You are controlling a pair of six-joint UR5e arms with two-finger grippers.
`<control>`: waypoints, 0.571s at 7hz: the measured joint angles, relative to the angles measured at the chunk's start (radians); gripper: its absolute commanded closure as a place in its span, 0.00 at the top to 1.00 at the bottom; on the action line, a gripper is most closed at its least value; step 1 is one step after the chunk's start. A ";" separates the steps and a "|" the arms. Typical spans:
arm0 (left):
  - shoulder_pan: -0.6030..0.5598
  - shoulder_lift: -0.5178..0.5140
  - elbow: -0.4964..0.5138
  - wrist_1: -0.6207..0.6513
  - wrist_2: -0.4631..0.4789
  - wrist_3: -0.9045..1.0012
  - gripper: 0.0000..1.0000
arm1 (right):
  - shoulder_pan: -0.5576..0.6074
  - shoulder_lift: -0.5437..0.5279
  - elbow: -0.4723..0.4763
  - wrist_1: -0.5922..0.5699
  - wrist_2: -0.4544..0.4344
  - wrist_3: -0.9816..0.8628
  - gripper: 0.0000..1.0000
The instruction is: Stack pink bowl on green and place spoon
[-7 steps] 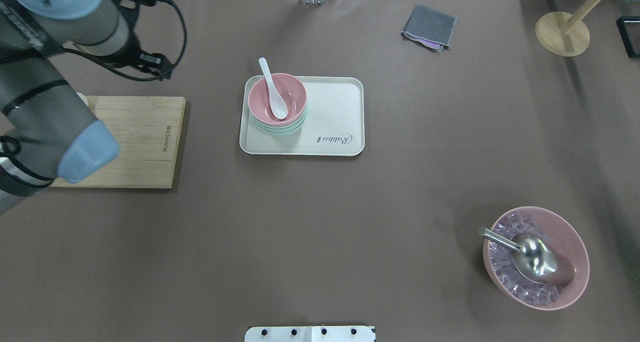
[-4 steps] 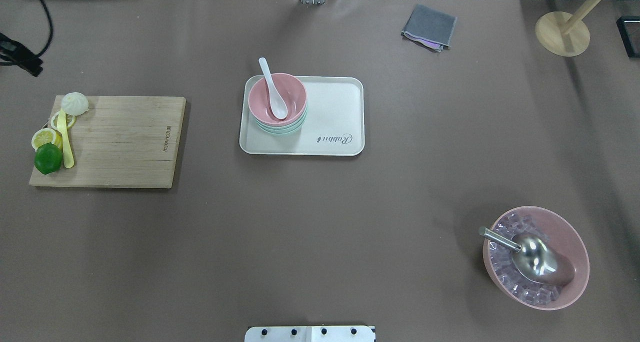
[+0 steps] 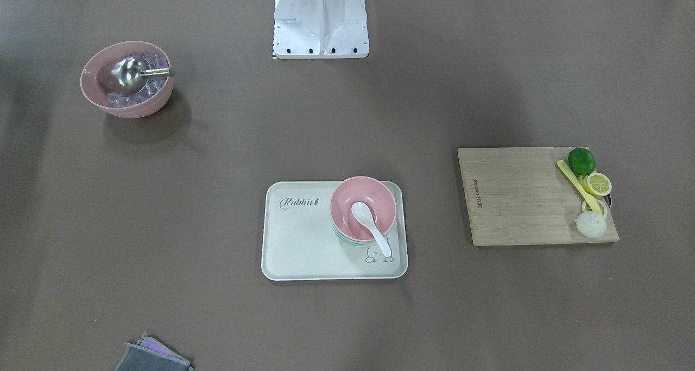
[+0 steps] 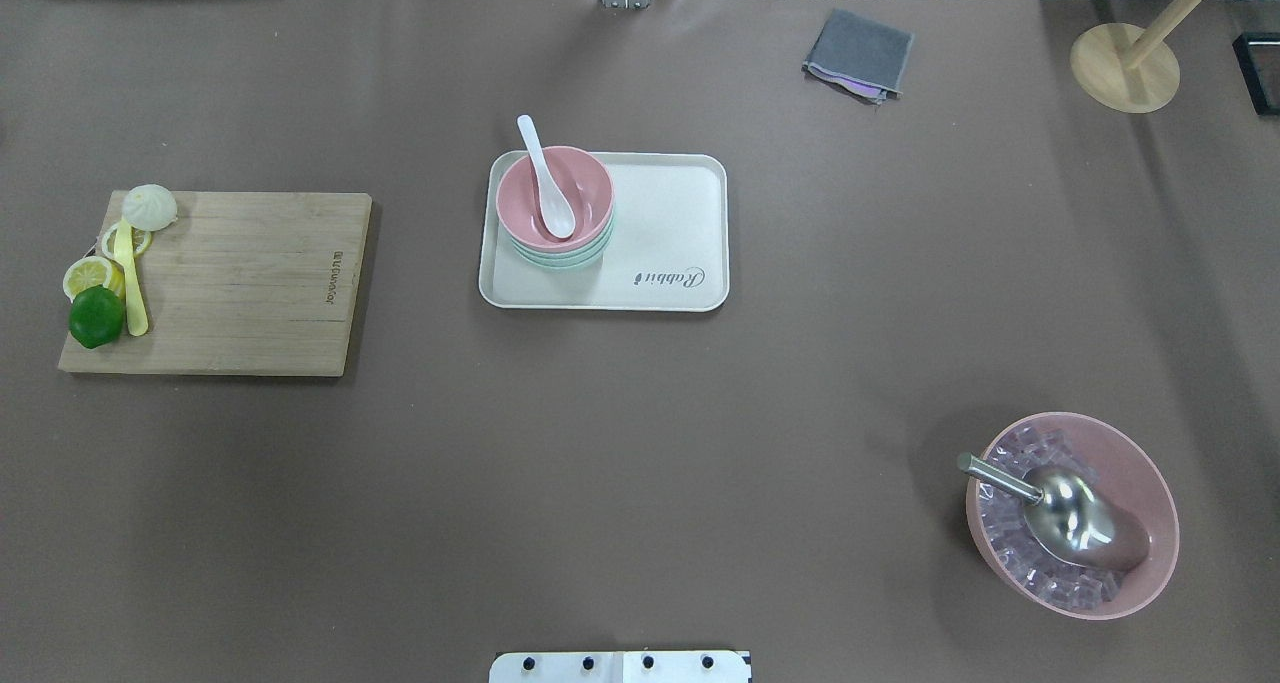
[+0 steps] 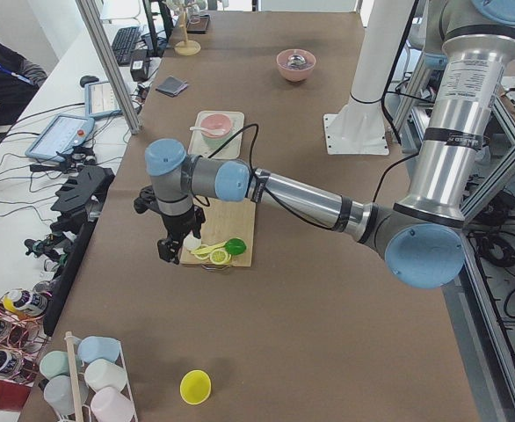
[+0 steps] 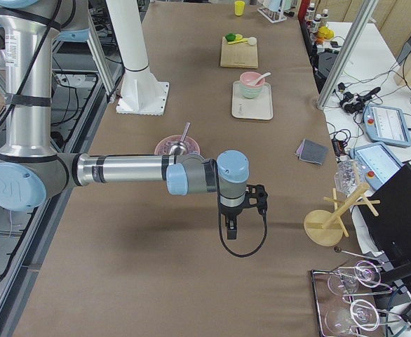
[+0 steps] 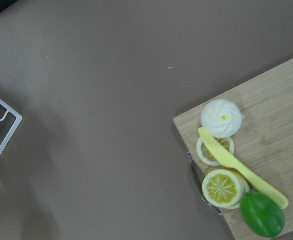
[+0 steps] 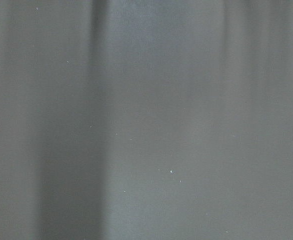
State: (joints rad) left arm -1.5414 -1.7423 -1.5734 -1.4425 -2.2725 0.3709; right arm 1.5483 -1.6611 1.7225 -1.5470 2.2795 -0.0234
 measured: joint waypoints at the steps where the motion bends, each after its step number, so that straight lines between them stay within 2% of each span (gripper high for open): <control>1: -0.013 0.028 0.017 -0.019 -0.024 0.010 0.98 | 0.013 -0.007 0.000 -0.025 -0.007 -0.053 1.00; 4: -0.043 0.080 0.024 -0.035 -0.105 0.003 0.98 | 0.020 -0.050 -0.008 -0.029 -0.035 -0.123 1.00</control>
State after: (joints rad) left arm -1.5846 -1.6618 -1.5493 -1.4773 -2.3775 0.3742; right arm 1.5679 -1.7107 1.7142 -1.5756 2.2447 -0.1463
